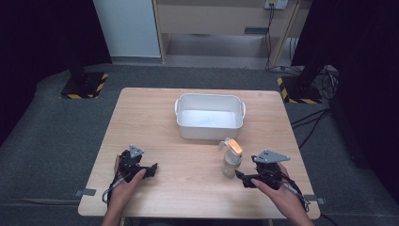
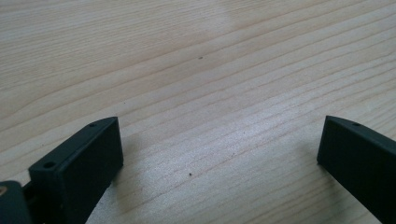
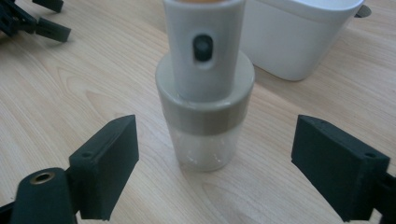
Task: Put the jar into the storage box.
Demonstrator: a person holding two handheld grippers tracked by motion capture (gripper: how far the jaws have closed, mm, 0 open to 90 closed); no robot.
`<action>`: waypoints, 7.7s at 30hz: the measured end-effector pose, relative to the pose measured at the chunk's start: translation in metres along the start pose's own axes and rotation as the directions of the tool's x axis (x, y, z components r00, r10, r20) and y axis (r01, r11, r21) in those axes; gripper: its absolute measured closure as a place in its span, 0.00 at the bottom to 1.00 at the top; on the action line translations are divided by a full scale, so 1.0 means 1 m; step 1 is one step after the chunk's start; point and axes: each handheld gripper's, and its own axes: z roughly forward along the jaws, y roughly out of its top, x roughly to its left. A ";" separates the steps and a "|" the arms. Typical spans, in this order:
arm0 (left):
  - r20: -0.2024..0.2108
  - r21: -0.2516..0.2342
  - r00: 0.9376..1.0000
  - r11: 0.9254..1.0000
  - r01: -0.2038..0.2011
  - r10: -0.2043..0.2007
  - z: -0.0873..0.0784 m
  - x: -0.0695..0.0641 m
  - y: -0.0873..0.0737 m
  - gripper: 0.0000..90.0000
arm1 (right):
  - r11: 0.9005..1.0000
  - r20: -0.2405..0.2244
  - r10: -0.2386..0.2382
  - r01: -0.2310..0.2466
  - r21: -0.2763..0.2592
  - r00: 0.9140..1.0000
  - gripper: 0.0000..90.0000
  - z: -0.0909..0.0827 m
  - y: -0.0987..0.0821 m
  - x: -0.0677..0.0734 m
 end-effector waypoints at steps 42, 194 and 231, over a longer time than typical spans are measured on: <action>0.000 0.000 1.000 1.000 0.000 0.000 0.000 0.000 0.000 0.00 | 0.994 0.018 -0.006 0.007 -0.108 1.000 0.61 0.023 0.032 0.009; 0.000 -0.001 1.000 1.000 -0.002 0.002 0.000 0.000 0.000 0.00 | 0.992 0.006 0.036 -0.035 -0.117 0.999 0.64 0.171 0.155 -0.065; 0.000 -0.001 1.000 1.000 -0.002 0.002 0.000 0.000 0.000 0.00 | 0.995 0.028 0.016 -0.013 -0.099 0.999 0.30 0.169 0.151 -0.058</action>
